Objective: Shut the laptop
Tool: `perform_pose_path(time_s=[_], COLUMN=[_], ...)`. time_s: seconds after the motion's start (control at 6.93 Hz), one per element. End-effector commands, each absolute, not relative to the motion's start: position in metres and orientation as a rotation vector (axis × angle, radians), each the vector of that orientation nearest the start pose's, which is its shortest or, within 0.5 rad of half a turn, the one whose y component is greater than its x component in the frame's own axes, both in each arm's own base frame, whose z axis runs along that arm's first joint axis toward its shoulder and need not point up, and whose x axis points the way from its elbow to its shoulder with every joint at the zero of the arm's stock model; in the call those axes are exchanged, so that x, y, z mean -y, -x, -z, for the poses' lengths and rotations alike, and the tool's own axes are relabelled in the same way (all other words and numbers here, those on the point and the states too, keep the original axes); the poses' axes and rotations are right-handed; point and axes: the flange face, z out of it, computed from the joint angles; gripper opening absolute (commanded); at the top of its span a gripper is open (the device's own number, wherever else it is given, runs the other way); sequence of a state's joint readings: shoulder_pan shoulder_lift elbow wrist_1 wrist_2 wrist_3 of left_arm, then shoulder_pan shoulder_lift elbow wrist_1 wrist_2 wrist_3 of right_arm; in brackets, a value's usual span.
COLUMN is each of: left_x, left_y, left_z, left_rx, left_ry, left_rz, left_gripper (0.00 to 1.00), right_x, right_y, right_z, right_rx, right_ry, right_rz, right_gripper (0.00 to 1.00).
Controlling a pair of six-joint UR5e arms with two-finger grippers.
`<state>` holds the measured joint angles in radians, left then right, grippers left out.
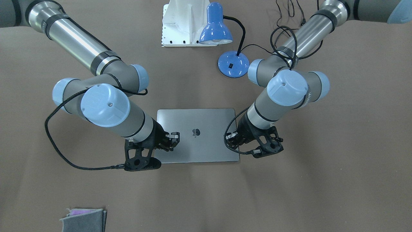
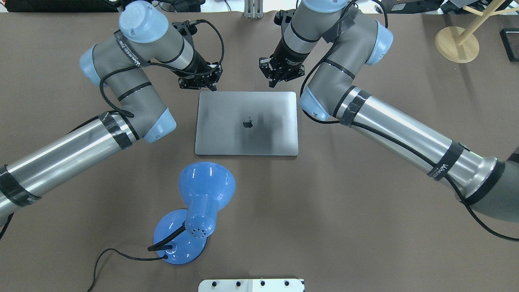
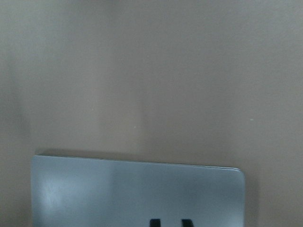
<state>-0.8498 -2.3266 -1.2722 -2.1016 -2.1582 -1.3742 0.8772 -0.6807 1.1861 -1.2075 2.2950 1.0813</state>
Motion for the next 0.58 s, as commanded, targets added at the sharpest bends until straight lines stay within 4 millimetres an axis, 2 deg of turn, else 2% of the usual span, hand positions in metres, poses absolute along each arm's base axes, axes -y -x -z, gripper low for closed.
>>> perform_pose_path(time_s=[0.0, 0.14, 0.29, 0.43], left_x=[0.631, 0.640, 0.633, 0.618], left_y=[-0.345, -0.279, -0.229, -0.186], left_z=[-0.317, -0.337, -0.350, -0.364], left_rx=[-1.066, -1.020, -0.949, -0.876], left_ry=[-0.072, -0.100, -0.126, -0.143], left_rz=[0.255, 0.260, 0.210, 0.130], left_gripper=[0.98, 0.98, 0.98, 0.98], right_x=[0.635, 0.632, 0.626, 0.626], right_y=[0.349, 0.298, 0.264, 0.227], right_z=[-0.250, -0.276, -0.298, -0.330], right_rx=[0.972, 0.897, 0.806, 0.764], right_ry=[-0.015, -0.033, -0.013, -0.032], right_rz=[-0.062, 0.004, 0.035, 0.098], right_gripper=[1.00, 1.00, 1.00, 1.00])
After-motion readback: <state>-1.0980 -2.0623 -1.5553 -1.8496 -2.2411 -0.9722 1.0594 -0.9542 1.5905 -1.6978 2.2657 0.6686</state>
